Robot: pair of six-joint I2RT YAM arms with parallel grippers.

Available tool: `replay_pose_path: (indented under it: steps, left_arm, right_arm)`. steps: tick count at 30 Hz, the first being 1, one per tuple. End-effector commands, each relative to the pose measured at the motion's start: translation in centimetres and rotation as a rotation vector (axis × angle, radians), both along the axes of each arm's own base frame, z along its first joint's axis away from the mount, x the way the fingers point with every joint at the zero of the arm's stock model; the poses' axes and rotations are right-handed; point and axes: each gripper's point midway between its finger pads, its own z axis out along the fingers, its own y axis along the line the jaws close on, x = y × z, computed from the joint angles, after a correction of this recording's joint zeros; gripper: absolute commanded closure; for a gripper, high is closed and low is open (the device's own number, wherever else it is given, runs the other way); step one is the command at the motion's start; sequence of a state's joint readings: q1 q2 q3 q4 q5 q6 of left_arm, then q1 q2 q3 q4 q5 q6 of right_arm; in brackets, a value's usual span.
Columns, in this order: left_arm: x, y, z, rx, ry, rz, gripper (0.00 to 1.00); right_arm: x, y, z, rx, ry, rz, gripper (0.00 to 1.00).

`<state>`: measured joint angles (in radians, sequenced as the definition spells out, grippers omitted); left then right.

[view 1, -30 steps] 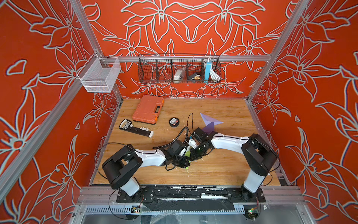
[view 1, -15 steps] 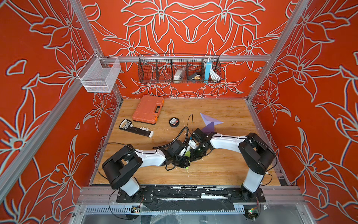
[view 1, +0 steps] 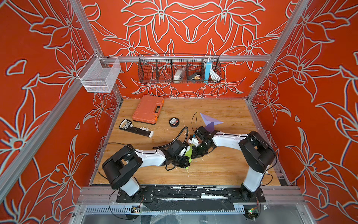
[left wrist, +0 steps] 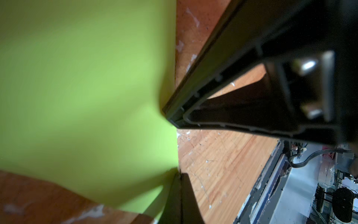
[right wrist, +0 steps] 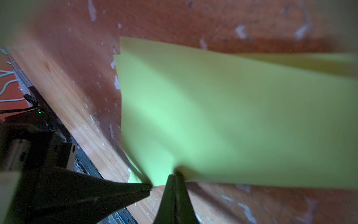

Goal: Fold the square paper diagonally
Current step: Fold the paper at the center of the board.

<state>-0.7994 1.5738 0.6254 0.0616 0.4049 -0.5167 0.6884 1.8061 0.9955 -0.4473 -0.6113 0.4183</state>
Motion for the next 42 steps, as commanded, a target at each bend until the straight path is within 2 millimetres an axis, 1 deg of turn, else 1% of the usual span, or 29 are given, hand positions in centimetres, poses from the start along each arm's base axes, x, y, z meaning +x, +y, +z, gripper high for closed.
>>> replay_pose_path:
  steps: [1, 11, 23, 27, 34, 42]
  left_arm:
    - [-1.4, 2.2, -2.4, 0.098, 0.056, 0.006, 1.00]
    - [-1.8, 2.7, -2.4, 0.101, 0.056, 0.012, 1.00]
    - [-2.0, 2.6, -2.8, 0.097, 0.074, 0.011, 1.00]
    - [-2.0, 2.6, -2.8, 0.097, 0.075, 0.012, 1.00]
    - [-2.1, 2.6, -2.8, 0.098, 0.080, 0.011, 1.00]
    - [-2.2, 2.6, -2.7, 0.092, 0.083, 0.017, 1.00]
  right_arm:
    - [1.6, -2.3, -2.3, -0.115, -0.022, -0.062, 1.00]
    - [3.6, -3.7, -2.7, -0.167, -0.039, -0.104, 1.00]
    - [5.8, -6.0, -3.2, -0.243, -0.071, -0.167, 1.00]
    - [6.5, -6.6, -3.4, -0.261, -0.080, -0.185, 1.00]
    - [7.7, -7.0, -3.7, -0.279, -0.086, -0.196, 1.00]
    - [9.0, -8.3, -3.9, -0.338, -0.115, -0.232, 1.00]
